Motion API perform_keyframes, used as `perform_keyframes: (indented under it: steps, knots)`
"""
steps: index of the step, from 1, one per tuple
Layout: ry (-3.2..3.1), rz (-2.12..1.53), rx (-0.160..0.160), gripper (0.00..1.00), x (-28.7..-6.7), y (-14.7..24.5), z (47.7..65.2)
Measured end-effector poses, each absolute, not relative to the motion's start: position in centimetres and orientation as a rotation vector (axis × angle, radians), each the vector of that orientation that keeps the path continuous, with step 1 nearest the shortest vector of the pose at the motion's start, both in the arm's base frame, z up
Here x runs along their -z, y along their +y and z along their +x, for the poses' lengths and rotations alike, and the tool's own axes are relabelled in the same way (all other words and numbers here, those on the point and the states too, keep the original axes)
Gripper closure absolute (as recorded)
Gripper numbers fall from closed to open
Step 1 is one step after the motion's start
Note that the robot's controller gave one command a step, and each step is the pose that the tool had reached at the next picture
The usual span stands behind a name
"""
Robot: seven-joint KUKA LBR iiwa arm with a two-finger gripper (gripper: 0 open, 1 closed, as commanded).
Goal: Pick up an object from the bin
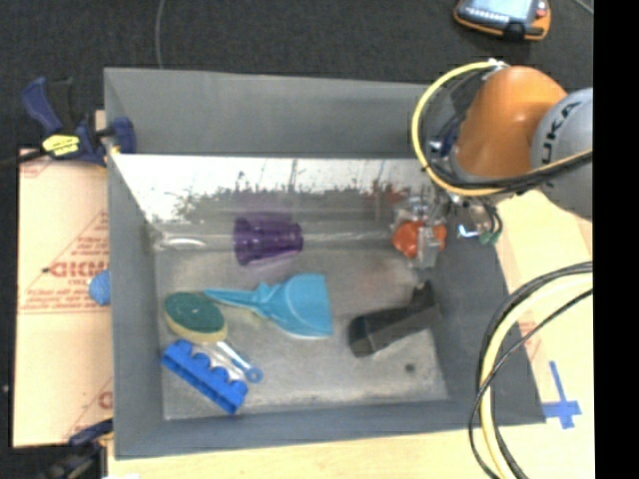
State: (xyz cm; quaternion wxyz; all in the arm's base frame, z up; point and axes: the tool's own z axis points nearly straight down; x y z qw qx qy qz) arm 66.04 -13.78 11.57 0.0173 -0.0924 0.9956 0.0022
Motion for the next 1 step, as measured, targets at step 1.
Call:
perform_keyframes:
  steps: [1]
  knots:
    - [3.09,-0.285,-0.004,1.0,-17.33,-13.87,66.15]
